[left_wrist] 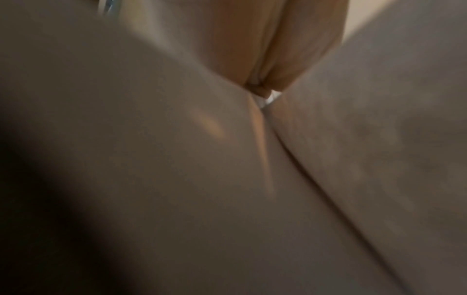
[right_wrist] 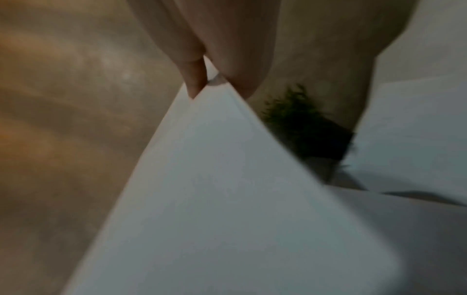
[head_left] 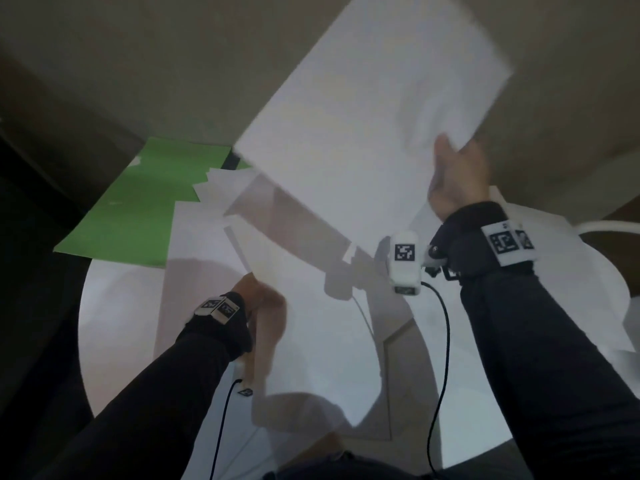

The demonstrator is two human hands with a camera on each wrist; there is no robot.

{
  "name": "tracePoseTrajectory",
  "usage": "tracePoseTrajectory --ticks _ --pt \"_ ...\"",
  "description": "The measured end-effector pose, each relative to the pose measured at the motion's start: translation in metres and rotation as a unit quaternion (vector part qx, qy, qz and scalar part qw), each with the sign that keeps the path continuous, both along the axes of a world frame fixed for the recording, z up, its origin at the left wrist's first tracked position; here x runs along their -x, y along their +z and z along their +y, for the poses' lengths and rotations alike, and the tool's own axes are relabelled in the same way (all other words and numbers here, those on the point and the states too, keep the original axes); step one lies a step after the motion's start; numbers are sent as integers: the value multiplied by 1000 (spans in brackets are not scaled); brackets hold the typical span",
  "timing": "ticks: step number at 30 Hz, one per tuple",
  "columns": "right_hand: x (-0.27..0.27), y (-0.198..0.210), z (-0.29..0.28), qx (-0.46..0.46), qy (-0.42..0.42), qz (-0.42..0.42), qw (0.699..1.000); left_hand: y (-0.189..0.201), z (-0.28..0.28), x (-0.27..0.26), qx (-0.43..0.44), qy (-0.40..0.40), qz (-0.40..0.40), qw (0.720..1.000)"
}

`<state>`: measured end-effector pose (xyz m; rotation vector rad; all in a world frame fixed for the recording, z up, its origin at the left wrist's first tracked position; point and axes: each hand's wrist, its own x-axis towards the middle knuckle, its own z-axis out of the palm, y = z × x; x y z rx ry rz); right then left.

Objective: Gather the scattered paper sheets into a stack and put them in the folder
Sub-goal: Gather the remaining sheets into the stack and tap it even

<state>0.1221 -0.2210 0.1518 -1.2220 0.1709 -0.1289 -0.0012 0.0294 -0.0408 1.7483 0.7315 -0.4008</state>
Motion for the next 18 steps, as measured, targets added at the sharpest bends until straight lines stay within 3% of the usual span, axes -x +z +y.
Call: tracePoseTrajectory --ticks 2,4,7,9,12,14,18 --pt "9 -32 1 115 109 101 982 0 1 0 18 11 3 1000" --pt "16 -68 -2 252 185 159 936 -16 8 -5 34 19 7 999" --pt "27 -114 -8 521 238 208 793 -27 13 -9 77 21 3 997" --pt "38 -136 -9 565 262 239 745 5 2 1 125 46 -5 991" --pt "47 -159 -6 569 276 245 735 17 1 2 235 85 -3 968" --pt "49 -163 -3 564 283 230 741 18 1 1 248 98 -9 964" --pt "49 -165 -1 565 333 181 733 15 -5 -6 108 59 -55 991"
